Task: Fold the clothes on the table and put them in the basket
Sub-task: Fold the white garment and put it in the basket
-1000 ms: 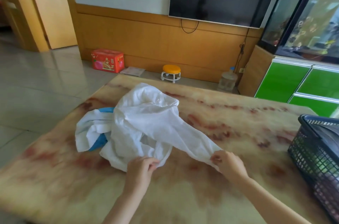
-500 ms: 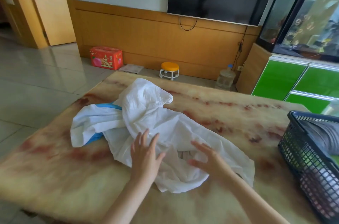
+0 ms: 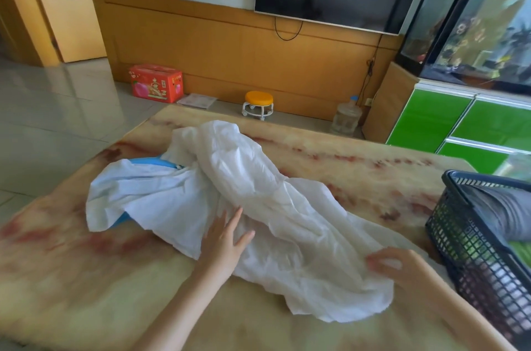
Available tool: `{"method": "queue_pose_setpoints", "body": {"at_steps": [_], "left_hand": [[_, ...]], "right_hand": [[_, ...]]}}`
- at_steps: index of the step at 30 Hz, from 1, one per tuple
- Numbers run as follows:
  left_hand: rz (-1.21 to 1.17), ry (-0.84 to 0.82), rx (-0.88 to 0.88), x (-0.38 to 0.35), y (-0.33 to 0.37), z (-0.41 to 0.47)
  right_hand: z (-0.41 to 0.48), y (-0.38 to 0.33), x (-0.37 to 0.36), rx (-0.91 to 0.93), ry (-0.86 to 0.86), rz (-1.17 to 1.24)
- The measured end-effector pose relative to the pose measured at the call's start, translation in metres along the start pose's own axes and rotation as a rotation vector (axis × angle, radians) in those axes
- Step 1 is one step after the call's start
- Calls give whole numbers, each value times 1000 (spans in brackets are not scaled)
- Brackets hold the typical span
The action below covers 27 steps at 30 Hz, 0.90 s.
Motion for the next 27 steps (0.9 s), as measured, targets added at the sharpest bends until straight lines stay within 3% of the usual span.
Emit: {"method": "queue_pose_setpoints", "body": {"at_steps": [5, 9, 12, 15, 18, 21, 24, 27], "left_hand": [[158, -152, -33, -32, 15, 6], [410, -314, -23, -50, 1, -7], [530, -292, -74, -47, -4, -18], [435, -342, -56, -42, -3, -28], [171, -445, -4, -51, 5, -42], [172, -534, -95, -63, 23, -56], [148, -408, -115, -53, 36, -49], [30, -102, -120, -20, 35, -25]], "right_hand": [[23, -34, -3, 16, 166, 101], [55, -47, -42, -13, 40, -88], [69, -41, -58, -64, 1, -100], [76, -28, -24, -166, 204, -4], [80, -16, 25, -251, 417, 84], [86, -14, 34, -232, 280, 132], [86, -12, 27, -233, 179, 53], [86, -9, 32, -247, 313, 96]]}}
Point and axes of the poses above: each hand's wrist, its own z-axis towards the middle knuckle, its own x-axis out of the back of the hand, y = z × x, the point moved 7 cm from there along z, towards the middle knuckle, and after that the axes turned 10 degrees about -z, right-handed, at the moved point
